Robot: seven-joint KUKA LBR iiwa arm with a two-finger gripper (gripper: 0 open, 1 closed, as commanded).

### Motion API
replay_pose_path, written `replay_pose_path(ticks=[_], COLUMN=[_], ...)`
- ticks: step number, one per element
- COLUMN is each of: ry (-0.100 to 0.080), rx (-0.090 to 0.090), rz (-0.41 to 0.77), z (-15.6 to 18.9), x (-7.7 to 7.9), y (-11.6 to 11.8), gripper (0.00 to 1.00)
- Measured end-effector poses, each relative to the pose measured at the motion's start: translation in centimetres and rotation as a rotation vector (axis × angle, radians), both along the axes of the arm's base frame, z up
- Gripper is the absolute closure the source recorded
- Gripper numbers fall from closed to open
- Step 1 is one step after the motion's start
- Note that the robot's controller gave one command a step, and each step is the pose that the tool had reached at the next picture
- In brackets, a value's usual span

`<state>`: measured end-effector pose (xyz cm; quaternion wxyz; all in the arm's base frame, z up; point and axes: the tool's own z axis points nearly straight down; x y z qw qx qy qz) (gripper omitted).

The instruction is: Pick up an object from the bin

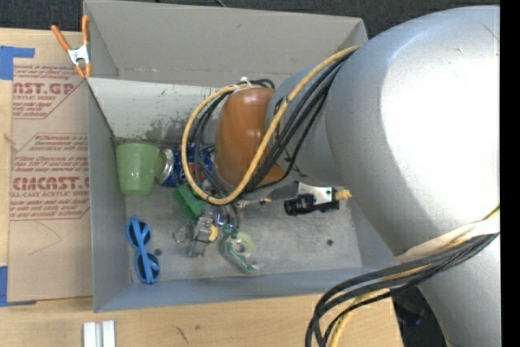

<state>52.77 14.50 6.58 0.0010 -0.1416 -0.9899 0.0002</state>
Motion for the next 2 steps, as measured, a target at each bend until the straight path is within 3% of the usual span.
replay_pose_path(ticks=[1, 2], ry=[-0.001, -0.009], rx=[0.0, 0.003], rz=[-0.002, -0.014], z=[0.4, 11.6], x=[0.0, -0.1], y=[-0.1, 1.3], gripper=[1.0, 1.0])
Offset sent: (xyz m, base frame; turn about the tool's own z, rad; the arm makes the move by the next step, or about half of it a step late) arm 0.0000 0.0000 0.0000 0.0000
